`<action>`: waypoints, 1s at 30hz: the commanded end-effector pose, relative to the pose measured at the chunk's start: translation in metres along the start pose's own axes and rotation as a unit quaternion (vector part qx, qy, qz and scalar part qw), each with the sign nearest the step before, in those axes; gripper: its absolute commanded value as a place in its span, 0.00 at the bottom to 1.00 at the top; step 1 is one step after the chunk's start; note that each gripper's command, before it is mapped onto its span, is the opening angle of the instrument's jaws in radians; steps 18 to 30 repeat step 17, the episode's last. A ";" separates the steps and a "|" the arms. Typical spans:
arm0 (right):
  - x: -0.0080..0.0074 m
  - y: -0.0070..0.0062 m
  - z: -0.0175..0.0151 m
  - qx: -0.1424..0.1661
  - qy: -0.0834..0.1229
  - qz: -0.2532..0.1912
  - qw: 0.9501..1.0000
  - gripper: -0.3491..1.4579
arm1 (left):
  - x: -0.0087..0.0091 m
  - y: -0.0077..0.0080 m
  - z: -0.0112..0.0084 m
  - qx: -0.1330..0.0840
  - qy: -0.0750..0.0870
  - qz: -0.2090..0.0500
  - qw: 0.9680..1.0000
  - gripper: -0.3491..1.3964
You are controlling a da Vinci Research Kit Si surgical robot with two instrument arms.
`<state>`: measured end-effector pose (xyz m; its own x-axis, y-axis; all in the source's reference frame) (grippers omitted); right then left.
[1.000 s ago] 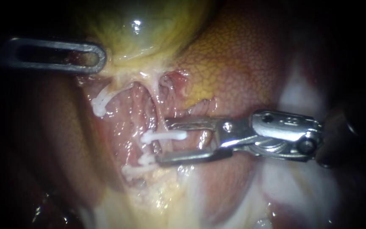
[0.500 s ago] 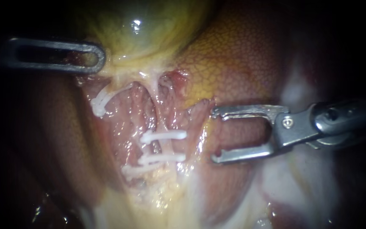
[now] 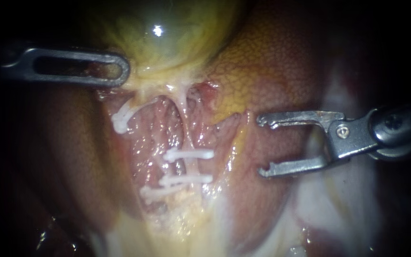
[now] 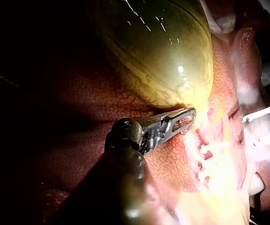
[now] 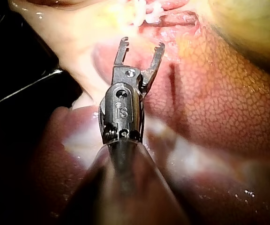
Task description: Going back second clip right tube
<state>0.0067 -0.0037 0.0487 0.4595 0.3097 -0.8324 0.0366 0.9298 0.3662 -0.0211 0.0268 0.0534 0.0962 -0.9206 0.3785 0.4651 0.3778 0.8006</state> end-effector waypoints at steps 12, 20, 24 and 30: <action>0.0000 -0.0001 -0.0001 0.000 0.001 -0.003 1.000 0.45 | 0.0003 0.0003 0.0011 0.002 0.002 0.001 1.000 0.00; 0.0000 -0.0001 0.0000 0.000 0.000 -0.003 1.000 0.45 | 0.0003 0.0003 0.0010 0.002 0.002 0.001 1.000 0.00; 0.0000 -0.0001 0.0000 0.000 0.000 -0.003 1.000 0.45 | 0.0003 0.0003 0.0010 0.002 0.002 0.001 1.000 0.00; 0.0000 -0.0001 0.0000 0.000 0.000 -0.003 1.000 0.45 | 0.0003 0.0003 0.0010 0.002 0.002 0.001 1.000 0.00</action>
